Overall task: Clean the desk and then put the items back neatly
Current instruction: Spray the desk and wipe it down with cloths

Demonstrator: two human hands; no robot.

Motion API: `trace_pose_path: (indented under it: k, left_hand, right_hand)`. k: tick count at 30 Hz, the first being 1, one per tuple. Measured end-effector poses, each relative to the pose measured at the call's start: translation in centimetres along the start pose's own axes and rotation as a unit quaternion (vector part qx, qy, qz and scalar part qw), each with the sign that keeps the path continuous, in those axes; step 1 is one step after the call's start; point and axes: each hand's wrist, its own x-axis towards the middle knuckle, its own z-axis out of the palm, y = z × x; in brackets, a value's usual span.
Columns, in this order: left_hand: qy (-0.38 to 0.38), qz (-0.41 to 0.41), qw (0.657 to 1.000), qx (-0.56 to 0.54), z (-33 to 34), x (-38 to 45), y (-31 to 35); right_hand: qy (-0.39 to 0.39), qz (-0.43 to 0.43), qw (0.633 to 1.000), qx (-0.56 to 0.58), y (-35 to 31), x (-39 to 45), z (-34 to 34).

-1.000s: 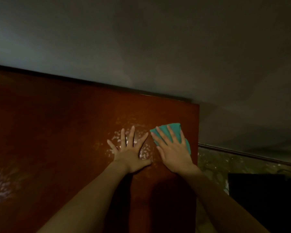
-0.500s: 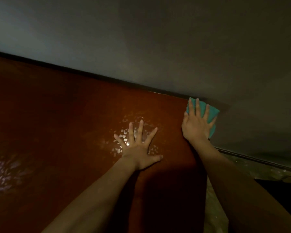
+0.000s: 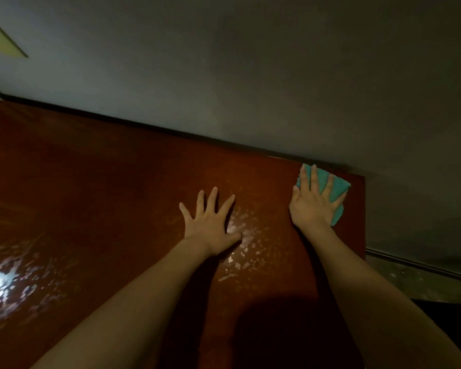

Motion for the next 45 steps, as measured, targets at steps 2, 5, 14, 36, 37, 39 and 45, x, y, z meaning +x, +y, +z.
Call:
trace_pose_path:
  k: [2, 5, 14, 36, 37, 39, 45]
  left_hand:
    - [0.016, -0.019, 1.0, -0.013, -0.7, -0.6, -2.4]
    - [0.05, -0.057, 0.995, -0.061, -1.4, -1.6, -6.3]
    - [0.088, -0.116, 0.986, -0.083, -1.7, -4.5, -20.9]
    - [0.086, -0.105, 0.989, -0.063, -6.1, -1.5, -60.6]
    - [0.088, -0.106, 0.988, -0.065, -6.3, -1.4, -61.5]
    - [0.096, -0.109, 0.987, -0.075, -6.6, -1.3, -63.4]
    - [0.096, -0.117, 0.983, -0.106, -6.8, -0.7, -67.8]
  right_hand:
    - [0.003, -0.018, 1.0, -0.007, -2.1, -0.8, 0.5]
    - [0.002, -0.048, 0.999, -0.013, -5.7, -1.9, 1.4]
    - [0.005, -0.105, 0.994, -0.016, -19.5, -5.5, 4.5]
    - [0.027, -0.044, 0.998, -0.034, -56.6, -2.3, 8.4]
    - [0.025, -0.055, 0.998, -0.037, -58.3, -2.2, 8.6]
    - [0.022, -0.073, 0.996, -0.044, -61.5, -2.1, 9.0]
    - [0.022, -0.13, 0.989, -0.069, -69.9, -1.7, 10.0]
